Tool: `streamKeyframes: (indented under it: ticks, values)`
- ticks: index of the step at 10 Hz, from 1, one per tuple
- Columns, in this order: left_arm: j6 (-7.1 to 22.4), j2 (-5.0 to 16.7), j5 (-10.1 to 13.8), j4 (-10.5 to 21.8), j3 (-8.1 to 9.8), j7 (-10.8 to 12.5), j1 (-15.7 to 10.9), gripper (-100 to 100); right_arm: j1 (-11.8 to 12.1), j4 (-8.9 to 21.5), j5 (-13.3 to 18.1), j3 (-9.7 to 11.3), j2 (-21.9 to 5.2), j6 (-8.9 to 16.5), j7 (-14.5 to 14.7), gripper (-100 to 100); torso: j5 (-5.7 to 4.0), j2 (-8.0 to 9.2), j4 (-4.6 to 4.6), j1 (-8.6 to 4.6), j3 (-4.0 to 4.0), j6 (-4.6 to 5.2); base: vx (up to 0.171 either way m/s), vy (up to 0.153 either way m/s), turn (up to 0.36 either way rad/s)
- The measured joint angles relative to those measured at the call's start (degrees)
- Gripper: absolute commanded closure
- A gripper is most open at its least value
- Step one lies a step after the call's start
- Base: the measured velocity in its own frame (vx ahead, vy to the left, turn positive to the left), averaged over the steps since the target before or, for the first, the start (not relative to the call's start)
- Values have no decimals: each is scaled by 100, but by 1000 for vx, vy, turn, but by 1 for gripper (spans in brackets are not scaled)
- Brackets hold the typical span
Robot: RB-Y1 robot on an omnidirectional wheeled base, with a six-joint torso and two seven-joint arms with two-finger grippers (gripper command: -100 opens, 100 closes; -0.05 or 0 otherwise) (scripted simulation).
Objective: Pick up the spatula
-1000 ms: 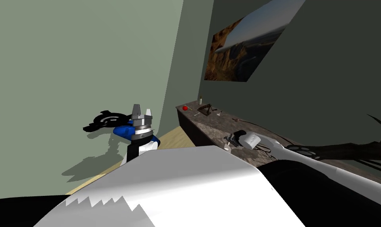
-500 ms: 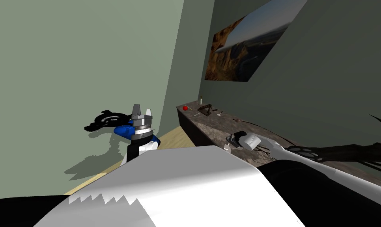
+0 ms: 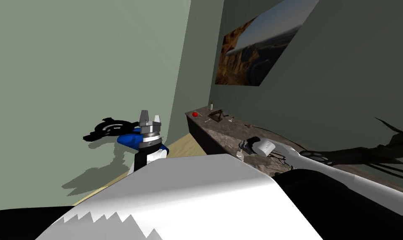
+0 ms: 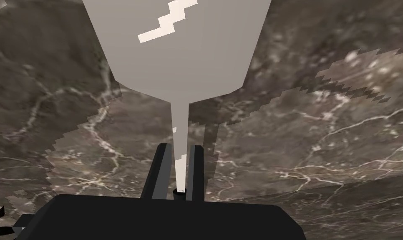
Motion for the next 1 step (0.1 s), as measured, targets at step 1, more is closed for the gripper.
streamKeyframes:
  ticks: [1]
  values:
    - [0,0,0,0,0,0,0,0,-7,-7,-11,-5,-10,18,-2,0,-3,-2,-1,-3,-2,-1,0,0,0]
